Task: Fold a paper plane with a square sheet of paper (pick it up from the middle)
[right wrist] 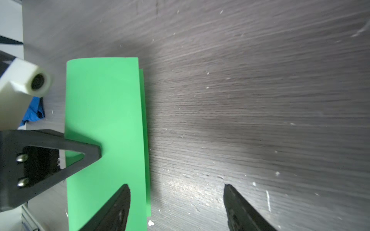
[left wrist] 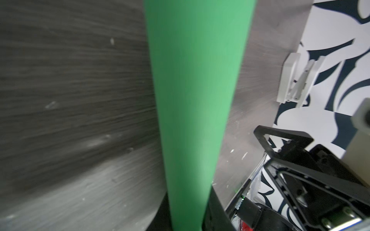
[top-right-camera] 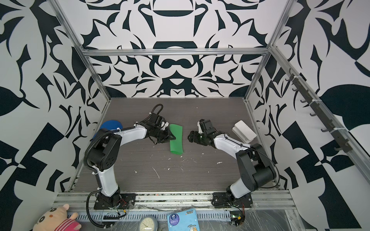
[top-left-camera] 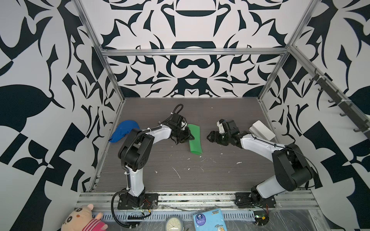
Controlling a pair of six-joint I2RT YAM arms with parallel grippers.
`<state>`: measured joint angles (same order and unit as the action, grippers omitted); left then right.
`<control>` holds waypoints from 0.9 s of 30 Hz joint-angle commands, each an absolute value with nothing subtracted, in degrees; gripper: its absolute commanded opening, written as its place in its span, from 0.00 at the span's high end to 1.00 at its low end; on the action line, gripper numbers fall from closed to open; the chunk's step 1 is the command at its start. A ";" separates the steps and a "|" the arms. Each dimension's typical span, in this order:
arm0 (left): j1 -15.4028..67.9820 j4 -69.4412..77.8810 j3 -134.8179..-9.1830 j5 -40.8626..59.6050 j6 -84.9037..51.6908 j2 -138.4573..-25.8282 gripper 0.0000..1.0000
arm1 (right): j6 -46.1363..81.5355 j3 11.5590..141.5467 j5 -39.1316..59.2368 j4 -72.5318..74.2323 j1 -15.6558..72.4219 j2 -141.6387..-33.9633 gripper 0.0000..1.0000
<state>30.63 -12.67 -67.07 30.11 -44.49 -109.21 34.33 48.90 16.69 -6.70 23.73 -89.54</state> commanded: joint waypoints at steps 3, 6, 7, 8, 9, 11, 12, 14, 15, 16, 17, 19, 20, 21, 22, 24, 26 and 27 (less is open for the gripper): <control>30.50 -19.42 -70.00 28.55 -40.14 -111.82 0.76 | 33.09 55.91 17.19 -8.93 26.88 -93.87 0.32; 30.50 -22.10 -71.17 27.70 -38.22 -113.10 0.75 | 33.55 58.59 17.21 -8.84 28.19 -96.97 0.38; 30.50 -22.35 -71.26 27.52 -38.14 -113.13 0.75 | 33.87 59.55 17.45 -8.72 28.46 -98.01 0.40; 30.50 -22.49 -71.19 27.15 -38.14 -113.15 0.75 | 33.94 60.23 17.70 -8.63 28.69 -98.84 0.42; 30.54 -22.59 -71.10 26.46 -38.35 -113.16 0.75 | 33.92 61.03 17.72 -8.61 28.88 -99.78 0.43; 30.50 -22.81 -71.15 25.37 -38.99 -113.09 0.75 | 34.35 62.28 17.98 -8.57 29.09 -101.37 0.46; 30.50 -22.89 -71.13 24.92 -39.02 -113.13 0.75 | 34.38 62.76 18.48 -8.36 29.22 -102.20 0.47; 30.52 -23.46 -71.28 24.01 -39.15 -113.18 0.75 | 34.16 63.90 19.12 -8.35 29.57 -103.69 0.51; 30.50 -23.60 -71.41 23.77 -39.20 -113.37 0.75 | 33.95 64.51 19.68 -8.35 29.66 -104.52 0.54; 30.50 -23.64 -71.32 23.64 -39.20 -113.45 0.74 | 33.84 64.96 20.15 -8.28 29.65 -105.12 0.56; 30.50 -23.64 -71.37 23.55 -39.20 -113.42 0.73 | 33.77 65.21 20.51 -7.97 29.68 -105.57 0.57; 30.52 -22.98 -70.95 23.51 -39.20 -113.28 0.69 | 33.79 65.71 21.04 -7.24 29.64 -106.62 0.57; 30.50 -22.87 -70.84 23.26 -39.20 -113.20 0.69 | 33.75 66.00 21.25 -7.10 29.68 -107.06 0.57; 30.50 -22.94 -70.76 23.00 -39.20 -113.21 0.68 | 33.56 66.40 21.44 -7.03 29.64 -107.67 0.57; 30.50 -23.04 -70.81 22.64 -39.23 -113.14 0.68 | 33.42 66.92 21.77 -7.19 29.67 -108.21 0.59; 30.50 -23.27 -70.76 22.24 -39.37 -112.73 0.65 | 33.06 67.48 22.66 -7.35 29.95 -109.02 0.63; 30.57 -23.49 -70.75 22.05 -39.70 -112.44 0.64 | 32.63 68.02 22.89 -7.79 30.43 -109.49 0.67; 30.50 -23.68 -70.84 22.02 -39.79 -112.41 0.63 | 32.44 68.18 23.08 -7.82 30.64 -109.57 0.69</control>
<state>30.65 -21.50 -70.28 23.79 -39.55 -112.25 33.63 66.06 21.47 -7.86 29.74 -110.41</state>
